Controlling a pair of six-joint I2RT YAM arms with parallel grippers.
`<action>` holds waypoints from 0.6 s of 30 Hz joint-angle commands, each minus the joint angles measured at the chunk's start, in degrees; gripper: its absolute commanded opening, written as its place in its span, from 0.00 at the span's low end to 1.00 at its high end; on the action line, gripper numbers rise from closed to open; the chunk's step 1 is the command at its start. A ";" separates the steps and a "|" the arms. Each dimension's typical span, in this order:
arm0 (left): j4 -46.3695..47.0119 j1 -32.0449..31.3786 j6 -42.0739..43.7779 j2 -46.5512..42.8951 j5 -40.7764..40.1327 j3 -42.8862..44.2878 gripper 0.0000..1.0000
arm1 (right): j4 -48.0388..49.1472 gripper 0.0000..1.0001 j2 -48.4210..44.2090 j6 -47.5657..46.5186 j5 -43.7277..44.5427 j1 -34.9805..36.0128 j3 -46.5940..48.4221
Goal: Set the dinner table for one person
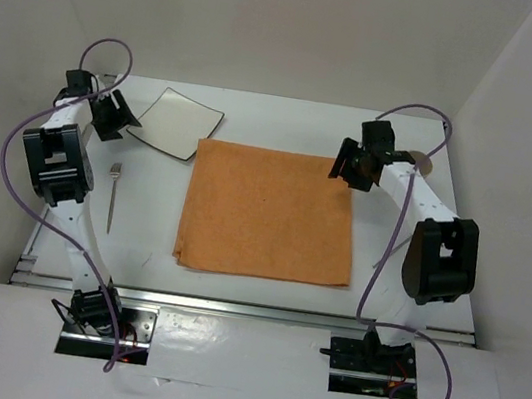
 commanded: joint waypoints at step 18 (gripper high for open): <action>-7.12 2.94 3.29 15.30 8.32 10.88 0.71 | -5.24 0.68 9.34 -2.91 8.33 4.16 17.94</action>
